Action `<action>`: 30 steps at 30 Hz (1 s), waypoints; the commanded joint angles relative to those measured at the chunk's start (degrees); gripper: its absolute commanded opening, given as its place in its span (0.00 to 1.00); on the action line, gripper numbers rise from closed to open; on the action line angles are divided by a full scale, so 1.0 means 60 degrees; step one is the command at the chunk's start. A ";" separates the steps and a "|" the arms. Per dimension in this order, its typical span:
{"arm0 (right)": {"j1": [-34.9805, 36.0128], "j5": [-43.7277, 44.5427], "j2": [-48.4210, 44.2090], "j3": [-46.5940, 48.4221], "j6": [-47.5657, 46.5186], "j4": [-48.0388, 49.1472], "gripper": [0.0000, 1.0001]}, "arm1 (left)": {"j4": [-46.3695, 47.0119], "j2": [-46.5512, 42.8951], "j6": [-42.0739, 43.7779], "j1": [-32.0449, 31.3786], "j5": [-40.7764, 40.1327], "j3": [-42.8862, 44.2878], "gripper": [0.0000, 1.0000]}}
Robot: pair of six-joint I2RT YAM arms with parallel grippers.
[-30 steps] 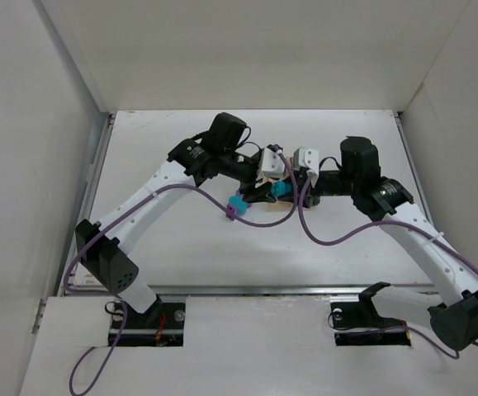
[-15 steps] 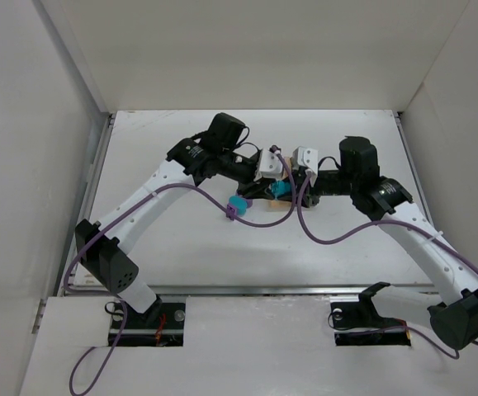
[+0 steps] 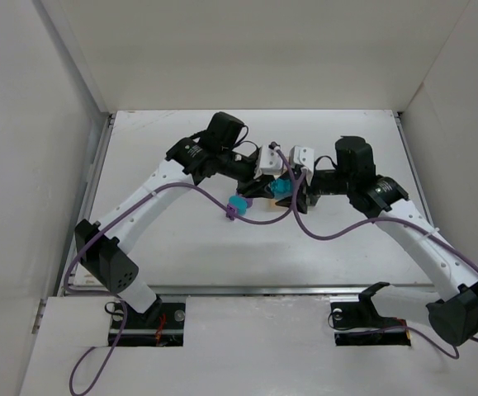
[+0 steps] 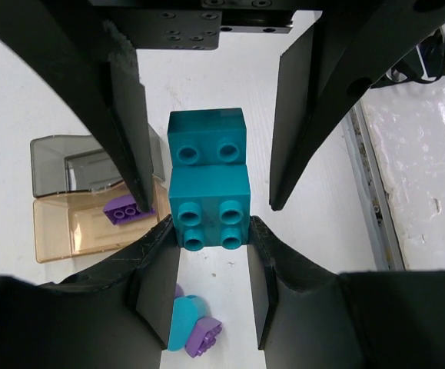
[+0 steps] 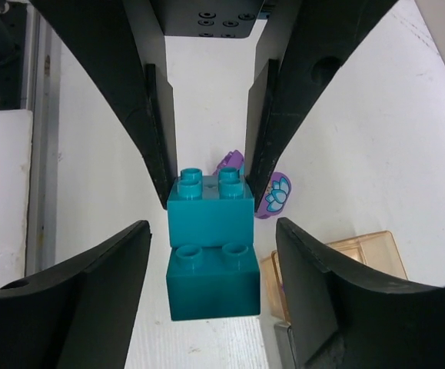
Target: Sort the legos into containers by color
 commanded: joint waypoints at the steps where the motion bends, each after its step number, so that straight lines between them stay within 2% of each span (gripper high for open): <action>1: 0.0096 0.0107 -0.0049 0.0202 0.0002 0.0080 0.71 | 0.0243 -0.0395 -0.0130 0.0146 0.0167 0.0220 0.00; 3: 0.0096 0.0107 -0.0049 0.0201 0.0090 0.0182 0.63 | 0.0331 -0.0395 -0.0231 0.0146 0.0167 0.0220 0.00; 4: 0.0096 0.0107 -0.0049 0.0201 0.0090 0.0182 0.51 | 0.0432 -0.0395 -0.0232 0.0146 0.0167 0.0220 0.00; 6: 0.0096 0.0223 0.0053 0.0201 0.0294 0.0182 0.39 | 0.0433 -0.0395 -0.0320 0.0146 0.0167 0.0220 0.00; 7: 0.0096 0.0457 0.0054 0.0201 0.0397 0.0182 0.23 | 0.0433 -0.0395 -0.0320 0.0146 0.0080 0.0220 0.00; 8: 0.0096 0.0459 0.0155 0.0303 0.0485 0.0182 0.13 | 0.0433 -0.0395 -0.0320 0.0146 0.0079 0.0220 0.00; 11: 0.0096 0.0459 0.0390 0.0508 0.0573 0.0182 0.00 | 0.0433 -0.0482 -0.0320 0.0146 0.0079 0.0220 0.00; 16: 0.0096 0.0706 0.0566 0.0509 0.0574 -0.0035 0.00 | 0.0622 -0.0482 -0.0626 0.0249 -0.0126 0.0132 0.00; 18: 0.0096 0.1409 0.0668 0.0408 0.0574 -0.0286 0.00 | 0.0711 -0.0570 -0.0729 0.0570 -0.0213 0.0132 0.00; 23: -0.0357 0.1879 0.0581 -0.0237 0.0676 -0.0404 0.00 | 0.1033 -0.0658 -0.0921 0.1243 -0.0214 0.0132 0.00; 26: -0.0577 0.2464 0.0494 -0.0486 0.1274 0.0252 0.00 | 0.1136 -0.0746 -0.1125 0.1333 -0.0214 0.0030 0.00; 30: -0.0856 0.5153 0.0741 -0.1087 0.3027 0.1977 0.00 | 0.1312 -0.0833 -0.1476 0.1420 -0.0492 -0.0220 0.00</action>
